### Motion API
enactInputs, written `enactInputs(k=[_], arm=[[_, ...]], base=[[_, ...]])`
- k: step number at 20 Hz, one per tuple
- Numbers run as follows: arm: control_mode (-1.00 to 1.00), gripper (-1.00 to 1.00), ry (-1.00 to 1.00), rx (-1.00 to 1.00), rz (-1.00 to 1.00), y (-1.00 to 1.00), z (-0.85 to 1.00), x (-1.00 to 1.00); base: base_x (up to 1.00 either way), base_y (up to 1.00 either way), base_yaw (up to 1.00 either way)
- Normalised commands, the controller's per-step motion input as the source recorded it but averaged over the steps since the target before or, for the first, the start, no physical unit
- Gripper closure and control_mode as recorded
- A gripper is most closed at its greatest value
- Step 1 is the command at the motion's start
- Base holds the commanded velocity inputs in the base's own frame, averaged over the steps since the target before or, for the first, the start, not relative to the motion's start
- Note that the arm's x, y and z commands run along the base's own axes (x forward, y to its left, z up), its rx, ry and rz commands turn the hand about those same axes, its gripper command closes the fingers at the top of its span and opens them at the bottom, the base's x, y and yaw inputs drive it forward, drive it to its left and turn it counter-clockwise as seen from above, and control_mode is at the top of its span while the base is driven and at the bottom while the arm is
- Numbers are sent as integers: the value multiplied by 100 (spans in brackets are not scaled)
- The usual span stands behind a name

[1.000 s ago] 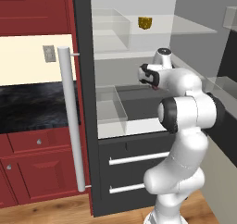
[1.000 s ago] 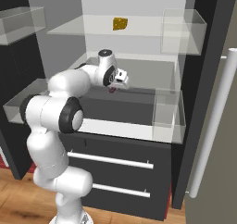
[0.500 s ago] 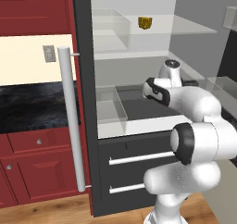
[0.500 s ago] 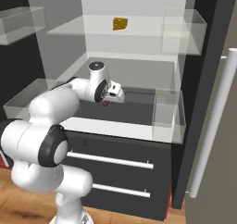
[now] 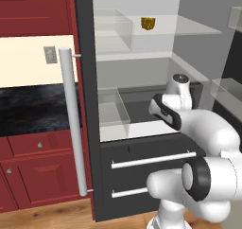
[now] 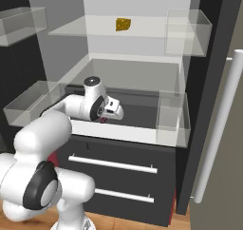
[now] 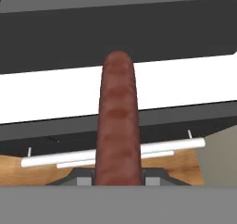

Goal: Retrieve the sausage and cheese from the fridge and place them on the cutting board on the counter.

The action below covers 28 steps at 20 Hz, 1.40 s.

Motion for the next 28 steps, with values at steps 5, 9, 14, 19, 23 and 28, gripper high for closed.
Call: enactInputs(k=[5,9,14,19,23,28], arm=[[-100,100,0,5,-2,0,-2,-55],[-100,100,0,4,-3,1,-6,-51],[-100,100,4,7,-1,2,-7,-34],[-100,100,0,0,0,0,0,0],[-100,100,0,0,0,0,0,0],[-100,100,0,0,0,0,0,0]], base=[[0,0,0],[0,0,0],[0,0,0],[0,0,0],[0,0,0],[0,0,0]])
